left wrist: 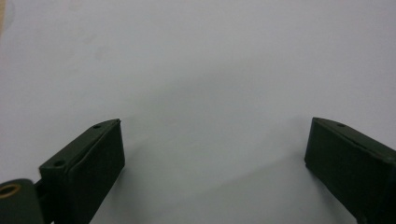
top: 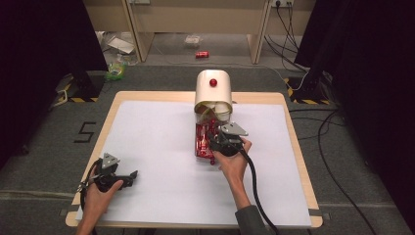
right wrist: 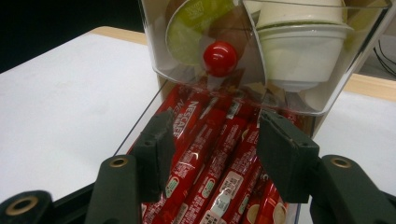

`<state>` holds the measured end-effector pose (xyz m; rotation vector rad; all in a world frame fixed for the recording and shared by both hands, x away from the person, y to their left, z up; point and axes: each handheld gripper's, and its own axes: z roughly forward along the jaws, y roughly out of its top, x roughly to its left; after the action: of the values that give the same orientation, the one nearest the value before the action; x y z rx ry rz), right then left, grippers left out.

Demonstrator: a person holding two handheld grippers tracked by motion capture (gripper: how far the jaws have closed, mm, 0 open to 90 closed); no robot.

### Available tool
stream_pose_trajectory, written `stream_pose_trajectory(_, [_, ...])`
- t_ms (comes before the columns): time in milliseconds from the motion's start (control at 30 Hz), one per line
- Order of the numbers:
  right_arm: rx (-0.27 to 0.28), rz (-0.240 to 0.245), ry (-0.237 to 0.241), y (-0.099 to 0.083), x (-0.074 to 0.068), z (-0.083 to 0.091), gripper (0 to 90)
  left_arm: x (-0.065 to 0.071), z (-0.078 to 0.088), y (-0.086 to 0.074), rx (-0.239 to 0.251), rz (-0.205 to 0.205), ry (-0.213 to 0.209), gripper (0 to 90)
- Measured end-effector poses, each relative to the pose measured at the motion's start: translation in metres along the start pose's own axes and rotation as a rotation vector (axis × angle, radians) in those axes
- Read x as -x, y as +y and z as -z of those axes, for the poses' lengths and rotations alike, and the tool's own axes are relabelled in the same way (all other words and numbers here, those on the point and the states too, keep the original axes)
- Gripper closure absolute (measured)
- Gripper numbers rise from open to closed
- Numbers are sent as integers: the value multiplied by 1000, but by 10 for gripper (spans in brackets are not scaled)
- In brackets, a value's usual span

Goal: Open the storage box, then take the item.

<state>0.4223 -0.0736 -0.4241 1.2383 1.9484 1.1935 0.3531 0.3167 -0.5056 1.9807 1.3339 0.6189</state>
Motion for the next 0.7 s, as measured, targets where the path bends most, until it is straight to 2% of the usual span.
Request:
stream_pose_trajectory(600, [-47,39,12,2,-10,-13,481,0,0,0,0,0,0,42])
stream_pose_trajectory(700, [-69,44,12,-1,-12,-17,484,0,0,0,2,-1,1,42])
